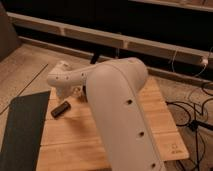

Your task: Push the eraser across the table

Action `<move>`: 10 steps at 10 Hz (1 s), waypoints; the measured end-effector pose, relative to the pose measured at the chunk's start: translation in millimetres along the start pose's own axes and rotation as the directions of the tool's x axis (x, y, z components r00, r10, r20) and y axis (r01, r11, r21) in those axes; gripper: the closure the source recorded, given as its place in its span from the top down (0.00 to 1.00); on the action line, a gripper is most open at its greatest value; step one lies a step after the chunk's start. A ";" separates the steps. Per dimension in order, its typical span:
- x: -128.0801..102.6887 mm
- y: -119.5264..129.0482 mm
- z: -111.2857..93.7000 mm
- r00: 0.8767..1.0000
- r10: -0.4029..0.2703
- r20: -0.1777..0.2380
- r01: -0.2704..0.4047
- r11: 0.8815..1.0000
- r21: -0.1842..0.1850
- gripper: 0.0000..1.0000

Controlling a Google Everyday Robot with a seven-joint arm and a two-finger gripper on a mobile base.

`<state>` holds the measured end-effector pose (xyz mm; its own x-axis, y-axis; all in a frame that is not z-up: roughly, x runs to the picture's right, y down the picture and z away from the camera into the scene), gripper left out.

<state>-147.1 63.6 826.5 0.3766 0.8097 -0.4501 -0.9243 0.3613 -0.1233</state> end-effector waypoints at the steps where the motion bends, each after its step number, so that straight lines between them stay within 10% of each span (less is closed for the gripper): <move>1: 28.0 -27.2 -10.3 0.998 0.054 -0.034 -0.052 0.996 0.070 0.65; 3: 75.5 -45.2 -13.9 0.984 0.126 -0.122 -0.107 0.983 0.149 0.65; 6: 106.3 -10.8 6.5 0.959 0.131 -0.252 -0.096 0.984 0.148 0.65; 10: 50.0 59.2 55.7 0.965 -0.019 -0.261 0.030 0.999 0.038 0.65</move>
<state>-179.6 151.2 846.0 0.3647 0.6537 -0.6631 -0.9094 0.4031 -0.1028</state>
